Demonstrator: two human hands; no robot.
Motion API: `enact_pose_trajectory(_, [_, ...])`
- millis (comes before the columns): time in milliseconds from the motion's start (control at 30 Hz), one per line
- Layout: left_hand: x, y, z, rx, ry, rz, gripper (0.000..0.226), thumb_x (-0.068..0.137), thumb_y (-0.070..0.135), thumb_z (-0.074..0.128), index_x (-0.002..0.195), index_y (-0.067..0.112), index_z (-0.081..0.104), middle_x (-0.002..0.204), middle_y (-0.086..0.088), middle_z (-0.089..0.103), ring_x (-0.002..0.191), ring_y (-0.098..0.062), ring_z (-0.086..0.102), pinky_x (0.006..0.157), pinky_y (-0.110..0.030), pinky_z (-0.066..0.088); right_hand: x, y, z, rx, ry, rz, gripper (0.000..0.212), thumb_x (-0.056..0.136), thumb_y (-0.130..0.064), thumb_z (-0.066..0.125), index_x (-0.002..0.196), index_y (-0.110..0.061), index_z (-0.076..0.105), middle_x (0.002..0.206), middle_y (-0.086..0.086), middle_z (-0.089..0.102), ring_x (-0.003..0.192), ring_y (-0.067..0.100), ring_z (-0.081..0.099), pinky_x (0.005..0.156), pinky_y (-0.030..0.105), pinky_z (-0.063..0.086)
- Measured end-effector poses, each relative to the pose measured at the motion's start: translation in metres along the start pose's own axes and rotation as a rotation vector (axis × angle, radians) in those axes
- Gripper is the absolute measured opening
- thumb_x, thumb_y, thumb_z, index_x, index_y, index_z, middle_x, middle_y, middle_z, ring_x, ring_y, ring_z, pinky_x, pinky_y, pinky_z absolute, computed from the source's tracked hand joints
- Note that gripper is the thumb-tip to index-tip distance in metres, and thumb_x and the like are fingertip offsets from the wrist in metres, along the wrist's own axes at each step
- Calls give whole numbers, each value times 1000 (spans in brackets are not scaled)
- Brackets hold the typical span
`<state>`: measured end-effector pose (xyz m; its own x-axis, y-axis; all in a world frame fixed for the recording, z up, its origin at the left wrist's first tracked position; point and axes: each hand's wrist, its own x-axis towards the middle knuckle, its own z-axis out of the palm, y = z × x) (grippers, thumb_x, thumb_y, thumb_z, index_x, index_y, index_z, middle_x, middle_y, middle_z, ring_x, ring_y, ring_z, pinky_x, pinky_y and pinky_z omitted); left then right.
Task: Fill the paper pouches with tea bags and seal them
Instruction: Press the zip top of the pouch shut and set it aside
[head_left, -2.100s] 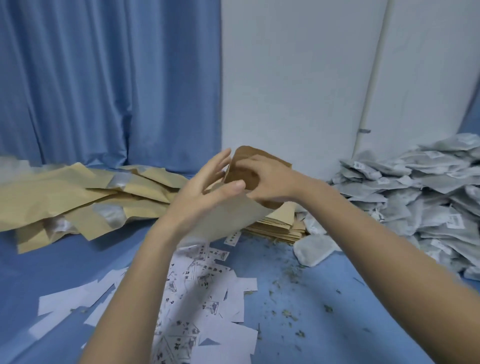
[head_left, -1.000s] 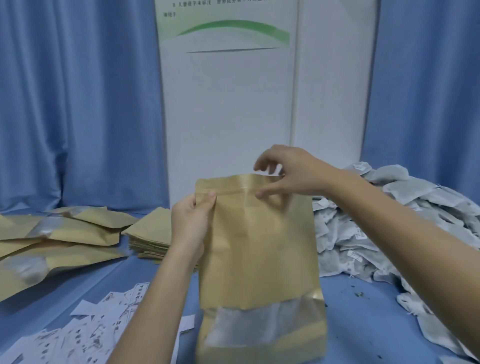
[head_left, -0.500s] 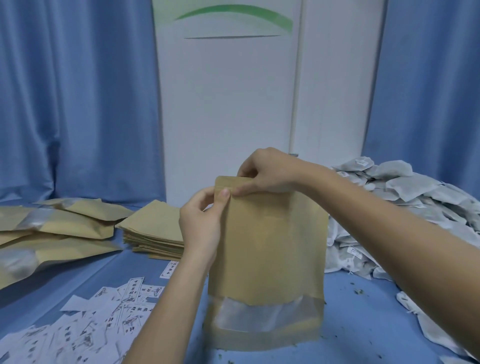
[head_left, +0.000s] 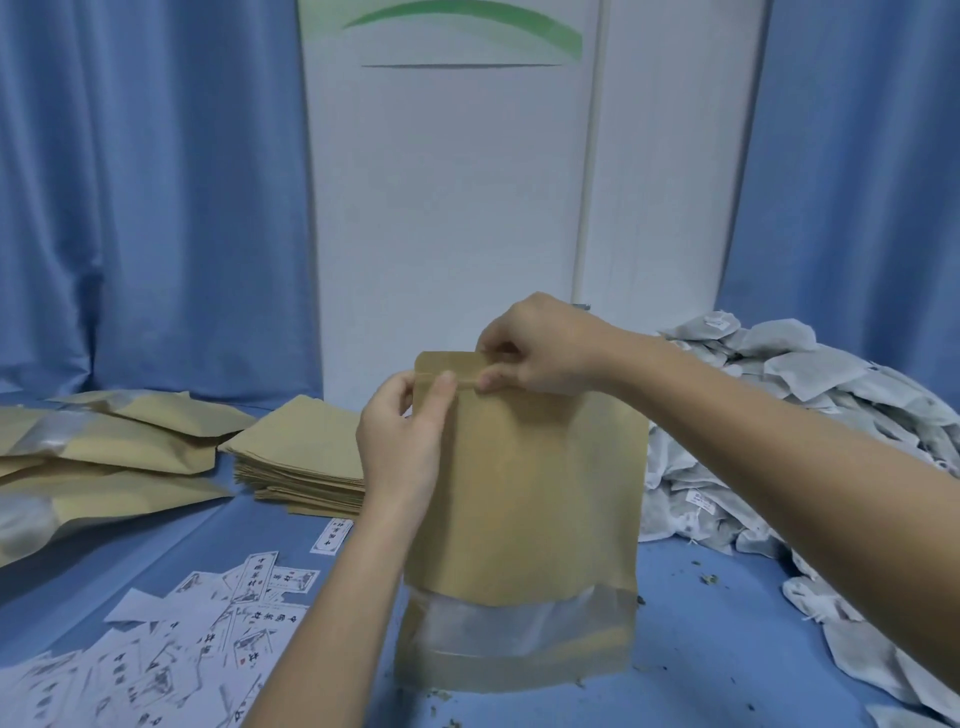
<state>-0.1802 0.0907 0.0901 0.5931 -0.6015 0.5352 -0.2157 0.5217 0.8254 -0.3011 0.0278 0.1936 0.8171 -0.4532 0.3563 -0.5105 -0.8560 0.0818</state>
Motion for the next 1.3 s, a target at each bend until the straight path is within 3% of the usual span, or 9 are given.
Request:
enact_pose_trajectory(100, [4, 3, -4, 43, -37, -15, 22, 80, 30, 73, 73, 9, 68, 71, -9, 69, 68, -16, 56, 67, -43, 50, -3, 3, -5, 25, -6, -8, 20, 83, -39, 66, 74, -21, 64, 58, -15, 51, 57, -3, 47, 55, 16, 36])
enact_pose_trajectory(200, [5, 4, -5, 82, 0, 14, 35, 79, 30, 74, 81, -3, 65, 85, -26, 67, 70, -18, 54, 75, -49, 51, -5, 9, -6, -28, -46, -20, 30, 83, -42, 65, 65, -20, 55, 55, -10, 47, 55, 4, 43, 52, 22, 32])
enact_pose_trajectory(300, [3, 4, -5, 80, 19, 10, 27, 79, 28, 74, 75, 3, 66, 77, -20, 68, 68, -17, 54, 72, -46, 51, -8, 11, -1, -74, 5, -44, 42, 85, -42, 63, 56, -23, 40, 53, -6, 40, 53, 7, 39, 46, 16, 28])
enact_pose_trajectory(367, [4, 1, -11, 44, 47, -3, 23, 79, 28, 75, 71, 8, 66, 69, -9, 68, 66, -16, 55, 69, -40, 49, -13, 16, -2, -49, 4, -61, 37, 85, -41, 63, 60, -19, 47, 55, -5, 43, 54, 10, 39, 50, 14, 30])
enact_pose_trajectory(533, [6, -3, -16, -4, 35, 2, 30, 78, 26, 75, 78, -3, 65, 81, -26, 66, 71, -18, 53, 71, -39, 48, -22, 29, 3, -87, -68, -25, 25, 92, -33, 55, 75, -16, 48, 70, -4, 48, 69, 15, 43, 61, 25, 30])
enact_pose_trajectory(767, [2, -3, -9, 8, 52, 35, 20, 80, 27, 74, 70, 12, 67, 63, 4, 64, 62, -11, 52, 65, -32, 42, -24, 19, 8, -156, 6, -67, 34, 93, -45, 46, 96, -12, 55, 85, -1, 55, 81, 19, 50, 66, 31, 34])
enact_pose_trajectory(1000, [-2, -1, -3, 36, 53, 45, 22, 79, 29, 74, 69, 11, 68, 59, 2, 60, 63, -13, 50, 64, -32, 41, -8, 4, 18, -140, 33, -87, 30, 97, -39, 42, 93, -12, 55, 89, 3, 58, 89, 22, 52, 68, 32, 36])
enact_pose_trajectory(1133, [-1, -1, -9, 49, 50, 35, 28, 79, 30, 75, 75, 3, 67, 77, -24, 66, 68, -16, 51, 68, -42, 48, -20, 22, 9, -40, 5, -72, 42, 80, -50, 64, 63, -21, 38, 61, -6, 43, 60, 12, 41, 59, 32, 32])
enact_pose_trajectory(1300, [3, -1, -9, -22, 33, 48, 47, 77, 30, 76, 84, -13, 59, 74, -22, 58, 71, -18, 46, 69, -35, 40, -23, 32, 11, -64, 104, -30, 52, 71, -59, 65, 57, -23, 31, 55, -6, 38, 53, 6, 36, 50, 28, 26])
